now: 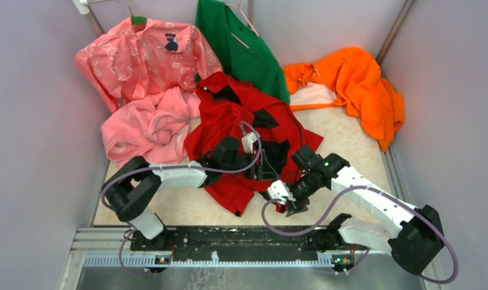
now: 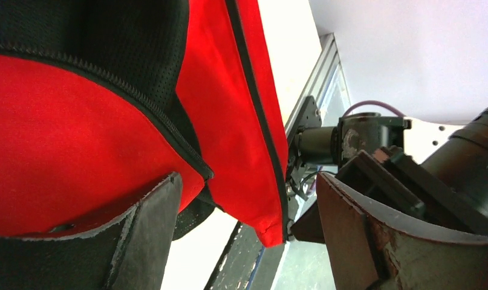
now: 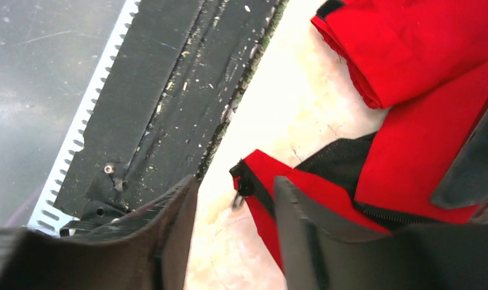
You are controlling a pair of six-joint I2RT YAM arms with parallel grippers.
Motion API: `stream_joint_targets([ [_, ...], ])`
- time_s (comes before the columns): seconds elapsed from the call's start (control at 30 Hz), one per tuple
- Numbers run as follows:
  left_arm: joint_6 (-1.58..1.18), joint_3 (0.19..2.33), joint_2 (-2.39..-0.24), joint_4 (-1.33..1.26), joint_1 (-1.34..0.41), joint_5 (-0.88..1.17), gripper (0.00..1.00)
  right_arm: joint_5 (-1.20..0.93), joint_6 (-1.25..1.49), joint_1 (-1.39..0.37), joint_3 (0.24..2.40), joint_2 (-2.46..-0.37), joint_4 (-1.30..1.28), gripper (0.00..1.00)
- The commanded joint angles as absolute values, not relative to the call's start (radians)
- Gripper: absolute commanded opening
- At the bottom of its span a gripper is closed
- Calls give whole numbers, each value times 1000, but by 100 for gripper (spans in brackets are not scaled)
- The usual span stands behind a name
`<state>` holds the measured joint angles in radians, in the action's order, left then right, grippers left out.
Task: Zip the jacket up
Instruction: Pick up the jacket from the center of the board.
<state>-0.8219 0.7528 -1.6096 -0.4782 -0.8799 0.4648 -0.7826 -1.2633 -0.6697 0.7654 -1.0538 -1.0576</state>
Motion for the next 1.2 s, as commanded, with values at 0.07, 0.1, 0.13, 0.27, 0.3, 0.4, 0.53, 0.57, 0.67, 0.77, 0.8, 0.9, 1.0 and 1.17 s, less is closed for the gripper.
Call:
stream_joint_targets([
  [0.07, -775, 771, -1641, -479, -894, 513, 86, -908, -1236, -577, 831, -1003, -1131, 57],
  [0.1, -765, 767, -1631, -474, -894, 508, 86, -944, -1254, -521, 851, -1000, -1158, 57],
  [0.13, -753, 763, -1623, -468, -895, 499, 86, -993, -1291, -448, 869, -1000, -1195, 57],
  [0.27, -672, 774, -1580, -447, -916, 470, 86, -1189, -1338, -161, 929, -1025, -1287, 57],
  [0.3, -636, 786, -1567, -432, -931, 452, 86, -1219, -1305, -88, 940, -1031, -1276, 57],
  [0.4, -497, 837, -1534, -347, -1010, 329, 86, -1264, -983, 142, 950, -1032, -1074, 56],
  [0.53, -451, 918, -1536, -184, -1125, 31, 85, -1258, -532, 355, 867, -1045, -726, 56],
  [0.57, -471, 968, -1557, -102, -1155, -68, 84, -1234, -507, 373, 853, -1050, -709, 56],
  [0.67, -518, 1131, -1658, 109, -1240, -254, 87, -1179, -441, 392, 830, -1039, -658, 57],
  [0.77, -572, 1287, -1783, 289, -1286, -387, 88, -1160, -415, 393, 815, -1014, -627, 63],
  [0.8, -587, 1366, -1828, 360, -1291, -410, 87, -1156, -410, 394, 809, -1006, -619, 65],
  [0.9, -604, 1493, -1942, 489, -1293, -411, 79, -1153, -405, 393, 801, -995, -613, 68],
  [1.0, -592, 1550, -1992, 523, -1294, -396, 75, -1155, -406, 393, 799, -993, -614, 68],
  [1.17, -568, 1579, -2037, 548, -1293, -418, 72, -1164, -406, 394, 799, -991, -615, 68],
])
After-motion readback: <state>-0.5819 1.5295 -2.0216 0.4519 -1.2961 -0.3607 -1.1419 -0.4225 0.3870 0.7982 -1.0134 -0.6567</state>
